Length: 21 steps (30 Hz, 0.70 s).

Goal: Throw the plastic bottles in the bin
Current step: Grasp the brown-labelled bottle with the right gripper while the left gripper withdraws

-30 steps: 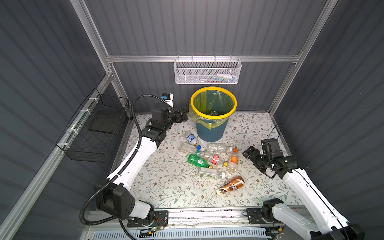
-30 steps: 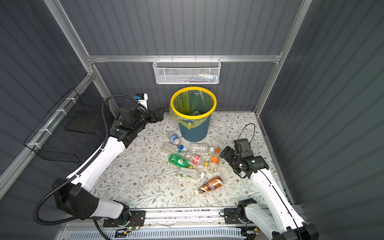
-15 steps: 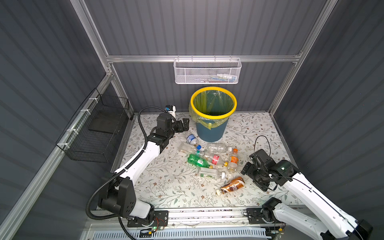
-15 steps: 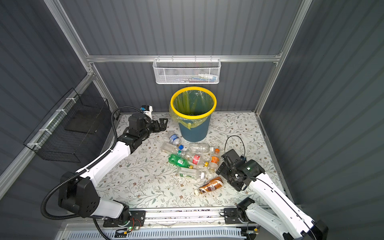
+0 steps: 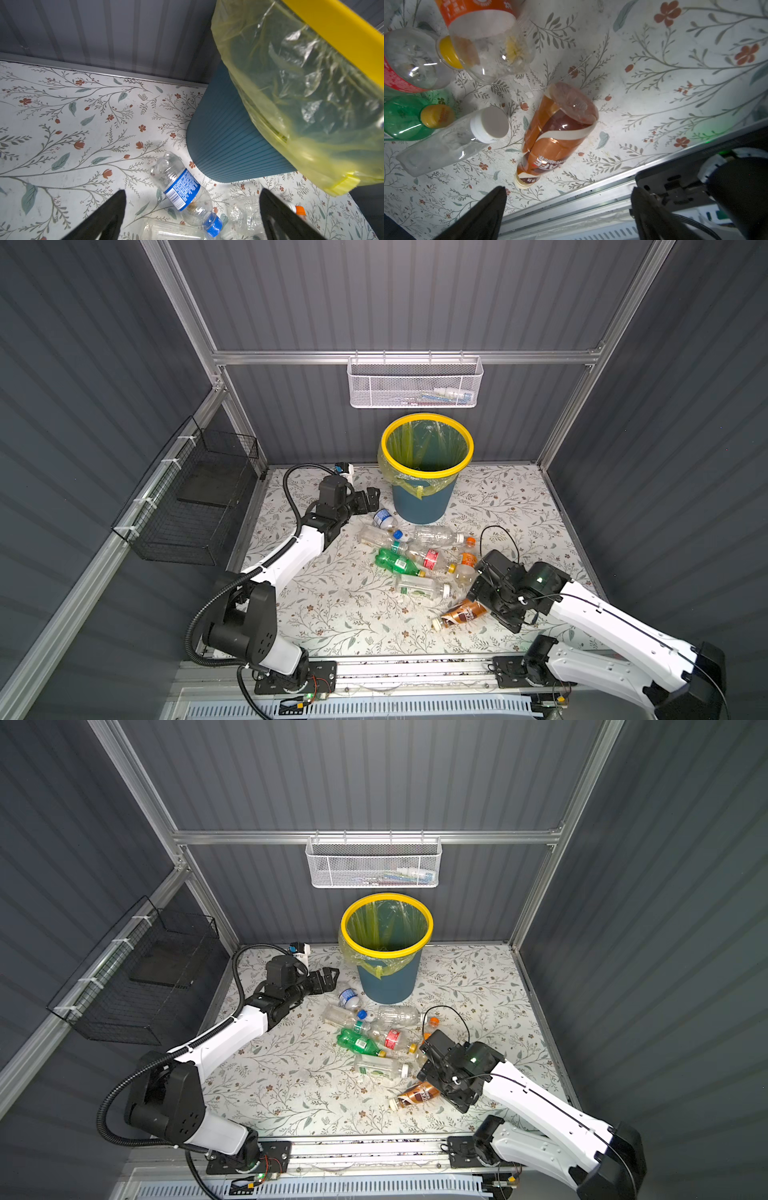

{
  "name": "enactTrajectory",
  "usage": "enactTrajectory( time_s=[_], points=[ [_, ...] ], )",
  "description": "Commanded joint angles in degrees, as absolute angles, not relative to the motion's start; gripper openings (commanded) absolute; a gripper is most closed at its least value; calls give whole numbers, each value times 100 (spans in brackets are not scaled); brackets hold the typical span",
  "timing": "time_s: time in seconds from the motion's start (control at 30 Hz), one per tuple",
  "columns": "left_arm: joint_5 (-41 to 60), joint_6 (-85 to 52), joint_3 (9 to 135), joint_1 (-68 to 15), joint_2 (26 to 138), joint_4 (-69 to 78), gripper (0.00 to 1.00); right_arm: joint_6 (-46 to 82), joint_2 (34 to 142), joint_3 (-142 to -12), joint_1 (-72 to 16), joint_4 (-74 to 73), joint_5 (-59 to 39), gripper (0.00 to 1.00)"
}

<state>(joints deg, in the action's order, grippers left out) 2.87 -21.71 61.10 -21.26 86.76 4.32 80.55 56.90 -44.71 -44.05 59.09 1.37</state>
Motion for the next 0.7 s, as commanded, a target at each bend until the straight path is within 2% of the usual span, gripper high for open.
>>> enactTrajectory(
  time_s=[0.0, 0.37, 0.67],
  points=[
    [410, -2258, 5980, -2074, 8707, 568, 100, 8395, 5892, -4236, -4441, 5209, 91, 95],
    [457, -2338, 5841, -2043, 8653, 615, 100, 8245, 6939, -4053, -4389, 4489, -207, 93],
    [432, -2321, 5845, -2039, 8605, 463, 100, 8166, 7177, -3583, -4063, 4011, -626, 81]
  ],
)
